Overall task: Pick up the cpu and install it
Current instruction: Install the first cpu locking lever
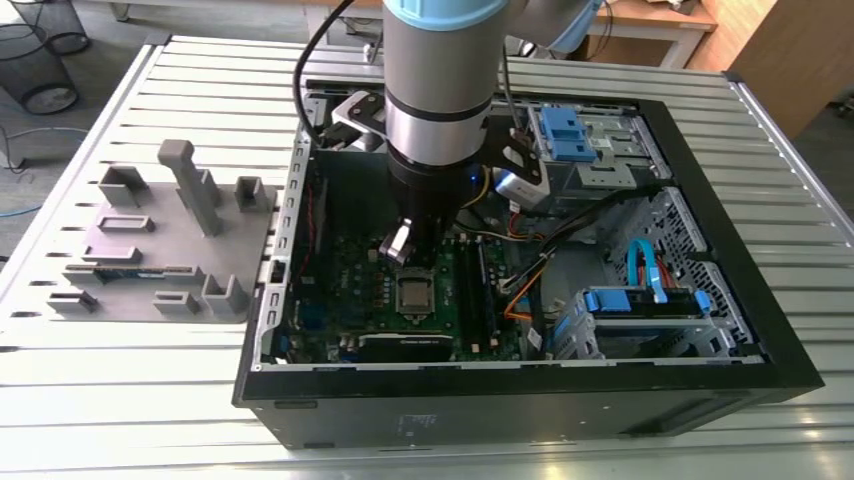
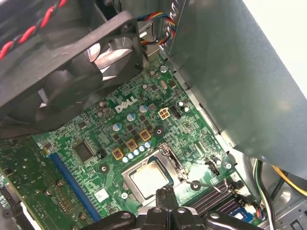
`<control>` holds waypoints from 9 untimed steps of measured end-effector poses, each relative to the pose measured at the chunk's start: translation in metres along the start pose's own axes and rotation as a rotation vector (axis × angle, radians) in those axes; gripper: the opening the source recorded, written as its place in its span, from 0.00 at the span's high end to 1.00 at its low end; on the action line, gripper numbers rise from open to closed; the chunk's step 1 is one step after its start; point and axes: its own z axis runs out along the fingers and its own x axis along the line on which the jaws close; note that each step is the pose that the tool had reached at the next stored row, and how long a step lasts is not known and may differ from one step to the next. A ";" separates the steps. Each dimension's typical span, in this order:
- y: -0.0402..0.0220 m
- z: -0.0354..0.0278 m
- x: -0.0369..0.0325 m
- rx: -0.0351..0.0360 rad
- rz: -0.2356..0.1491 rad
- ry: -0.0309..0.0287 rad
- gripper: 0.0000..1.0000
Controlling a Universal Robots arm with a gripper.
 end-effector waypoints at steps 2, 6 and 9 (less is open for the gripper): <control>-0.0001 -0.0016 0.0001 0.0001 0.000 0.0003 0.89; -0.0003 -0.0083 -0.0001 -0.0008 0.000 -0.0010 0.89; -0.0004 -0.0134 -0.0002 -0.0019 0.000 -0.0027 0.89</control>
